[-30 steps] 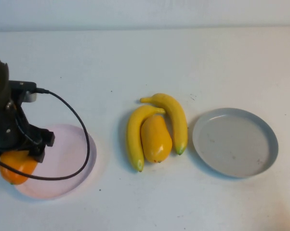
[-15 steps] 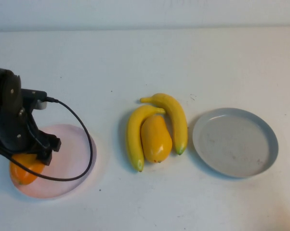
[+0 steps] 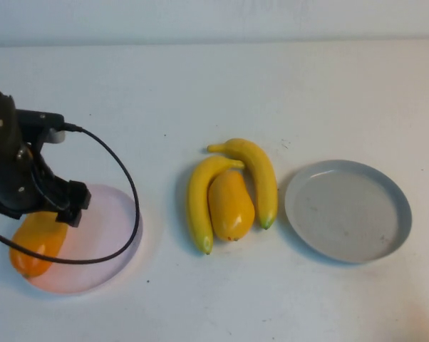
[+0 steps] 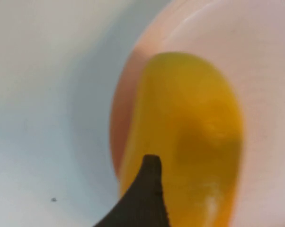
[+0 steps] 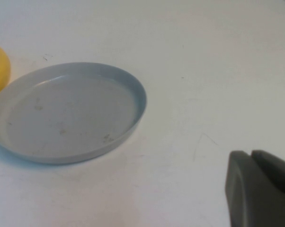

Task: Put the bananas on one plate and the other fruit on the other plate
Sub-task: Put one type of fruit in the left plate

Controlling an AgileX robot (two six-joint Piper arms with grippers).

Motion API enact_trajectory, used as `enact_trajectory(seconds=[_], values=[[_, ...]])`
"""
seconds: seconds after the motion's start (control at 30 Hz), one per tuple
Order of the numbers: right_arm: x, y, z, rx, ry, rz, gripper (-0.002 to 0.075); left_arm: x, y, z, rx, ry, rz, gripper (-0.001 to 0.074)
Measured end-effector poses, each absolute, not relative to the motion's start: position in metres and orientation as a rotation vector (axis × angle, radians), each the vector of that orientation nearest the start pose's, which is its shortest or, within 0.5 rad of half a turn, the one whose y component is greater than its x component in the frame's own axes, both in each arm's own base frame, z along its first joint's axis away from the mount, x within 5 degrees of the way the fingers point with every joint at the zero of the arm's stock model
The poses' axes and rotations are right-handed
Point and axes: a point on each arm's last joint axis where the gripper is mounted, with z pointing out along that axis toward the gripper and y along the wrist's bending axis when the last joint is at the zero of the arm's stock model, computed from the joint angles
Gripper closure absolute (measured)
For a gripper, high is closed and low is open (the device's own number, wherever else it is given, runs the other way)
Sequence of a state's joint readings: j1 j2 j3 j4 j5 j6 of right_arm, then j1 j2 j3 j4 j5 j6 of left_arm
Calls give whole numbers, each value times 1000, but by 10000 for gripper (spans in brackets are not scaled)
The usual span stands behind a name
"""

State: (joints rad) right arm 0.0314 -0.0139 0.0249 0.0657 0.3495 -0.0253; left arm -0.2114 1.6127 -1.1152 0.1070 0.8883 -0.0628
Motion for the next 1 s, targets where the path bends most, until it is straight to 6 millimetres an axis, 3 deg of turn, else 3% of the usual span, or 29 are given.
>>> enact_trajectory(seconds=[0.13,0.37,0.53,0.7,1.0], values=[[53,4,174,-11,1844,68,743,302,-90,248,309,2788,-8,66],[53,4,174,-11,1844,68,743,309,-192,281,462,2627,-228,66],[53,4,174,-11,1844,68,743,317,-251,278,581,2610,-308,66],[53,4,174,-11,1844,68,743,330,-273,258,600,2674,-294,66],[53,4,174,-11,1844,68,743,345,-282,228,586,2779,-203,66]])
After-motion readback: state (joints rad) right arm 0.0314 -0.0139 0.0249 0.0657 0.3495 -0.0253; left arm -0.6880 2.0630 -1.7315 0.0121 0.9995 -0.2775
